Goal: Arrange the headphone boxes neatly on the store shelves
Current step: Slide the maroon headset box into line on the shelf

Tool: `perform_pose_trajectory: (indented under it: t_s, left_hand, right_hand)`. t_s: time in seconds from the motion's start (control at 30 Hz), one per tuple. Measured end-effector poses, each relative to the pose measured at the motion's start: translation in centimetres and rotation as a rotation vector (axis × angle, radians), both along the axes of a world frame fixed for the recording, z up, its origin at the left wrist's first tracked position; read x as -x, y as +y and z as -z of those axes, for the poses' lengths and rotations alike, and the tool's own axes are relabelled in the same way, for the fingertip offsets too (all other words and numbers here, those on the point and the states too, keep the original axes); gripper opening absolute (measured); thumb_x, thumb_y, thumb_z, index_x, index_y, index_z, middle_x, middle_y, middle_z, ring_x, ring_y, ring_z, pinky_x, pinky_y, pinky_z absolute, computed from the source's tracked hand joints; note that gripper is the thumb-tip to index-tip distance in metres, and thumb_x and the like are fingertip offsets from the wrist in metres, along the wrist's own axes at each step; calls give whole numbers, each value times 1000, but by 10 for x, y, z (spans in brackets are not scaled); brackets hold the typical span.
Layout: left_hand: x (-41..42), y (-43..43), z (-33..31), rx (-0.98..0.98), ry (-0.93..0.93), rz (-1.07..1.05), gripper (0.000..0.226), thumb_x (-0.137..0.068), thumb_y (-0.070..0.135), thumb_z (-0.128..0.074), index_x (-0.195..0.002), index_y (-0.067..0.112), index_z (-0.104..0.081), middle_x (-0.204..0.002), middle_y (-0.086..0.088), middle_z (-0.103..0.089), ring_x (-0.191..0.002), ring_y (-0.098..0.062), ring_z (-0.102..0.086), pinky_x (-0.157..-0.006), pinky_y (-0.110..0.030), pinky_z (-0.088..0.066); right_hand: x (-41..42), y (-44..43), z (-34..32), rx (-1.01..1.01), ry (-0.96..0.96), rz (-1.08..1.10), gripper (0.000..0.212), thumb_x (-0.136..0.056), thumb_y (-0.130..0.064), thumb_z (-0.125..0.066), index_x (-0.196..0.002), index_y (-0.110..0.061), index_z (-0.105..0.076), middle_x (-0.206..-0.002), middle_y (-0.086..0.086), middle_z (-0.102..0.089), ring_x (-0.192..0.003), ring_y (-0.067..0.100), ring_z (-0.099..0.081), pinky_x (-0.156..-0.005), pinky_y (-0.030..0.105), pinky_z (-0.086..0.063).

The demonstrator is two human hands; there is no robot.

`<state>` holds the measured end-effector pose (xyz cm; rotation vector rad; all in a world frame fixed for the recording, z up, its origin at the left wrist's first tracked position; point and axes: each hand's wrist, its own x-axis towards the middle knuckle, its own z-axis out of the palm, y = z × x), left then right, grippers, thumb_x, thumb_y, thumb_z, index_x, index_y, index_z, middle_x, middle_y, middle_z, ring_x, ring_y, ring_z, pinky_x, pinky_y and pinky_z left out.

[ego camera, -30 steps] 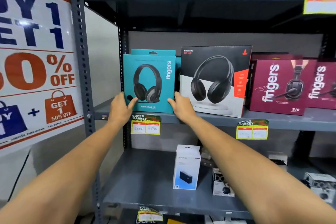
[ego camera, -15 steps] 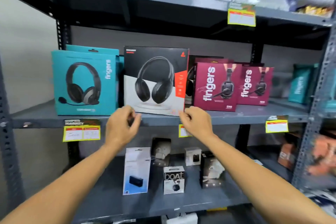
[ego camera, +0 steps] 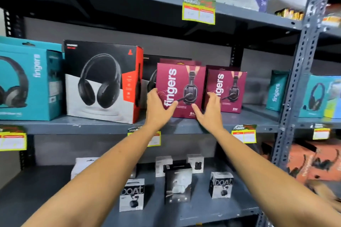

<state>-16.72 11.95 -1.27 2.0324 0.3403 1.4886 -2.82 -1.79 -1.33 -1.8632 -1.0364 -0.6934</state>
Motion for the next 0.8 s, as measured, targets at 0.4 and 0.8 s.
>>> perform_pose_trajectory:
  t_s: [0.4,0.8]
  left_hand:
    - [-27,43,5,323,133,32,45,-82,35,-73,-120,16,-56,-120,-5,-66,-103,-18,-61,-89,-30,-47]
    - [-12,21,4,99,27,-102,56,-81,58,-62,-120,19,-55,-104,-10,-64,-93,-25,-60,-85,-40,-49]
  right_hand:
    - [-38,14,-1,148,340,-278,96,-82,-65,-55,-152,-16,-11,-155,9,-33,-139,27,-34,-111,42,-32]
    - [-39,-2,5,-62,356,-335,80,-88,-61,-51,-150,-20,-21,-154,9,-30,-141,25,-28,-111,37,-26]
